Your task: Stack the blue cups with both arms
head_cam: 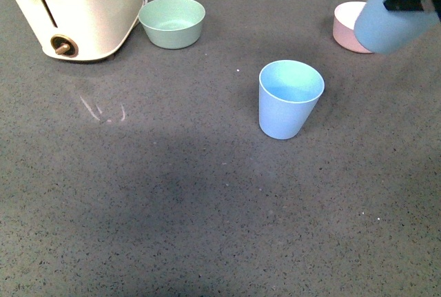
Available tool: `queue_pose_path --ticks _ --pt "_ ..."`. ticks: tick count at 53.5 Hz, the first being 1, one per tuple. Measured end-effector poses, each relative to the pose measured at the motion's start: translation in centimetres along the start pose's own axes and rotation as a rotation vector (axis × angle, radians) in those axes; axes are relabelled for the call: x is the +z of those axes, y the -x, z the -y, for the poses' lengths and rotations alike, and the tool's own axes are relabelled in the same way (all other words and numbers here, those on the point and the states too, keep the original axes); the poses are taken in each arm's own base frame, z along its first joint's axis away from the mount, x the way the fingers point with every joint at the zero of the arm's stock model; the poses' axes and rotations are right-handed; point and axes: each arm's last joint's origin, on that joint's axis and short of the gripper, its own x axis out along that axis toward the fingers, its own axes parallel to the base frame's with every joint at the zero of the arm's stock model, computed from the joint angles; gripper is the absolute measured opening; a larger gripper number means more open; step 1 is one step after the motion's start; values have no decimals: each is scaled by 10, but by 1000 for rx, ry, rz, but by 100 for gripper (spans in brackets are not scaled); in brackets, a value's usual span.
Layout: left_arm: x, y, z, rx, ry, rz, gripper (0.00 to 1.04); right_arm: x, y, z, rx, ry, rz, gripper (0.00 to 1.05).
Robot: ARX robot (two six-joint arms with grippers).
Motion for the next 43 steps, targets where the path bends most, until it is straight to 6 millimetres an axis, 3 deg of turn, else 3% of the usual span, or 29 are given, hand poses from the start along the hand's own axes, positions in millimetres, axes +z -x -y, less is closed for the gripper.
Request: queue_pose_path --ticks 8,21,43 --pt "0 0 0 0 0 0 96 20 7 -30 87 0 64 2" --pt "0 0 0 0 0 0 96 20 -7 -60 162 23 32 2" --pt "0 0 0 0 0 0 96 10 -32 -72 158 -3 -32 4"
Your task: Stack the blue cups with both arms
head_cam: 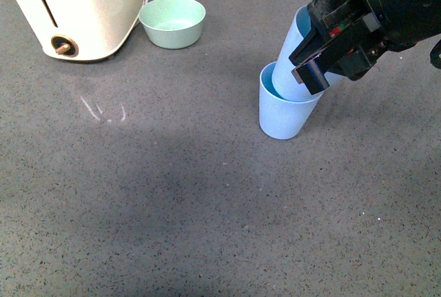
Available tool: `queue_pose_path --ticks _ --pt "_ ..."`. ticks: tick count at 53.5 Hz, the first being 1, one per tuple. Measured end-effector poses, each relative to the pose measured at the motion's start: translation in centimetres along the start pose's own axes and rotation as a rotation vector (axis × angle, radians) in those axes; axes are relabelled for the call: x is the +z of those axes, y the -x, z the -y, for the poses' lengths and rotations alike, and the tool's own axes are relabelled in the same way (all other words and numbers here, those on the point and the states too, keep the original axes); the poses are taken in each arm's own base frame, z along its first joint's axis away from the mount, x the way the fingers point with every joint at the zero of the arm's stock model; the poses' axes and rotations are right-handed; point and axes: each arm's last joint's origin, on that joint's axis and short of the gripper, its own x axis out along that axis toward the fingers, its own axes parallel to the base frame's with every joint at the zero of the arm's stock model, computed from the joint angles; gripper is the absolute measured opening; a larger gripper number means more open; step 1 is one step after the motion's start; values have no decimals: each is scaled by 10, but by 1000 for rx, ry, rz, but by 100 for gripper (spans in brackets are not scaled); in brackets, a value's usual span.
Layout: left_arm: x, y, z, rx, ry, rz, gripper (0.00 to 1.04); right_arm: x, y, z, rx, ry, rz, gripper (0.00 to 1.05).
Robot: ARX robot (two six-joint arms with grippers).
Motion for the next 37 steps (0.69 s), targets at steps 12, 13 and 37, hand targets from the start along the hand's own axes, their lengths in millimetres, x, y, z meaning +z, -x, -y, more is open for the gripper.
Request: queue_pose_path --ticks 12,13,37 --pt "0 0 0 0 0 0 96 1 -2 4 -41 -25 20 39" --pt "0 0 0 0 0 0 96 2 0 5 -53 -29 27 43" --pt "0 0 0 0 0 0 96 -40 92 16 -354 -258 247 95"
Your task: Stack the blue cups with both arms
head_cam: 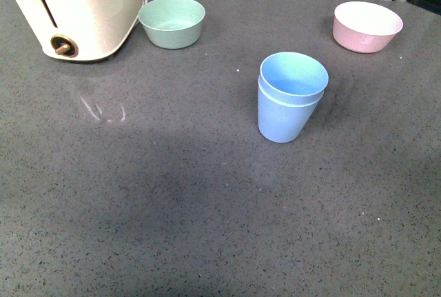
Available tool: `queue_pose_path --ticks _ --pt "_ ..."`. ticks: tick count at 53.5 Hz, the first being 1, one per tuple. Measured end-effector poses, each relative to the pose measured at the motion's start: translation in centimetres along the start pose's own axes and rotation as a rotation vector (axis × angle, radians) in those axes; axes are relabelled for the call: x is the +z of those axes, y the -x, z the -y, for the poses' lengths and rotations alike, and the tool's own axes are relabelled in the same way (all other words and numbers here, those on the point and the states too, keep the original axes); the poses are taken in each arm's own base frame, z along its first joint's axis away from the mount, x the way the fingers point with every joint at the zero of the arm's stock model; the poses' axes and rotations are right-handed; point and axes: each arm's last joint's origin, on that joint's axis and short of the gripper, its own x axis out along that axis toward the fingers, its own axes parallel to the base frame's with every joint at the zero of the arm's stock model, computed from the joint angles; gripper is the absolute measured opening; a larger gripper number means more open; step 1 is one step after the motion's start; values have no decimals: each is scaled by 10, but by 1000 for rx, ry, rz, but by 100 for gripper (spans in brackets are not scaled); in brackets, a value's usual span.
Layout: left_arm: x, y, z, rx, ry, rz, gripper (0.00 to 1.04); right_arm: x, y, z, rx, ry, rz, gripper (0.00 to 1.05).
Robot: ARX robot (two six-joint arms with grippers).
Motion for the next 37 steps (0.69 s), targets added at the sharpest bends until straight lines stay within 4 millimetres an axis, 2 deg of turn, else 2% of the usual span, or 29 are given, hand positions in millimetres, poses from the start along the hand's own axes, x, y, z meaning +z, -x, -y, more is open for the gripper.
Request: queue_pose_path --ticks 5,9,13,18,23,33,37 --pt "0 0 0 0 0 0 96 -2 14 2 -19 -36 35 96" --pt "0 0 0 0 0 0 96 -2 15 3 -31 -46 47 95" --pt "0 0 0 0 0 0 96 -18 15 5 -253 -142 262 79" --pt "0 0 0 0 0 0 96 -35 27 10 -301 -189 397 63" --pt "0 0 0 0 0 0 96 -46 38 13 -305 -206 441 47" --pt "0 0 0 0 0 0 96 -79 54 16 -301 -209 429 3" --pt "0 0 0 0 0 0 96 -88 60 17 -303 -213 432 2"
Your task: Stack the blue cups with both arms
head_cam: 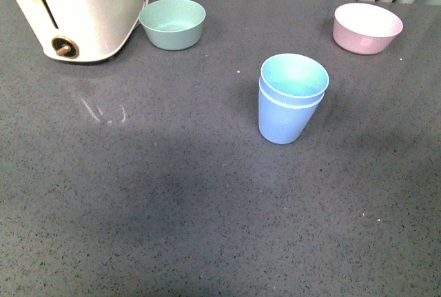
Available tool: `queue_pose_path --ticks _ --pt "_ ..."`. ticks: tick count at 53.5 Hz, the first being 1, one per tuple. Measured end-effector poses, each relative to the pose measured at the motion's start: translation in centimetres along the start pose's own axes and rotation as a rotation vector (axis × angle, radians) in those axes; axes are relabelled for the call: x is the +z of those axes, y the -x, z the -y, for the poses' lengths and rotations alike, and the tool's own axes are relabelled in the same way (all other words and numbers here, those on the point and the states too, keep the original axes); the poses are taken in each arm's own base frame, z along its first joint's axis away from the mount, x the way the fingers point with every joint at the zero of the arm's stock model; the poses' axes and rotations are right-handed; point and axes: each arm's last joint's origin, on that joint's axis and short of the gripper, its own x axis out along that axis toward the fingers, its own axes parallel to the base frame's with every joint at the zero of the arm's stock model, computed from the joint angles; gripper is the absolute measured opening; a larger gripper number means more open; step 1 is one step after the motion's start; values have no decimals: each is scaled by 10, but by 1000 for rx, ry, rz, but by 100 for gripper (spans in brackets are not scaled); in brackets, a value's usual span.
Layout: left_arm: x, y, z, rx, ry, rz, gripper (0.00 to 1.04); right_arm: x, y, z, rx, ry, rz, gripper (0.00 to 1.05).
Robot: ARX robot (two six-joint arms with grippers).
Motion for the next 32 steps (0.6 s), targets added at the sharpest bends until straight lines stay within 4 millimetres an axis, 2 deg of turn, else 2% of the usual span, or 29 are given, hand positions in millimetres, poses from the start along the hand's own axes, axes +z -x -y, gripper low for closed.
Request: queue_pose_path --ticks 12,32 --pt "0 0 0 0 0 0 96 -12 18 15 -4 -1 -6 2" --pt "0 0 0 0 0 0 96 -20 33 15 -3 -1 19 2"
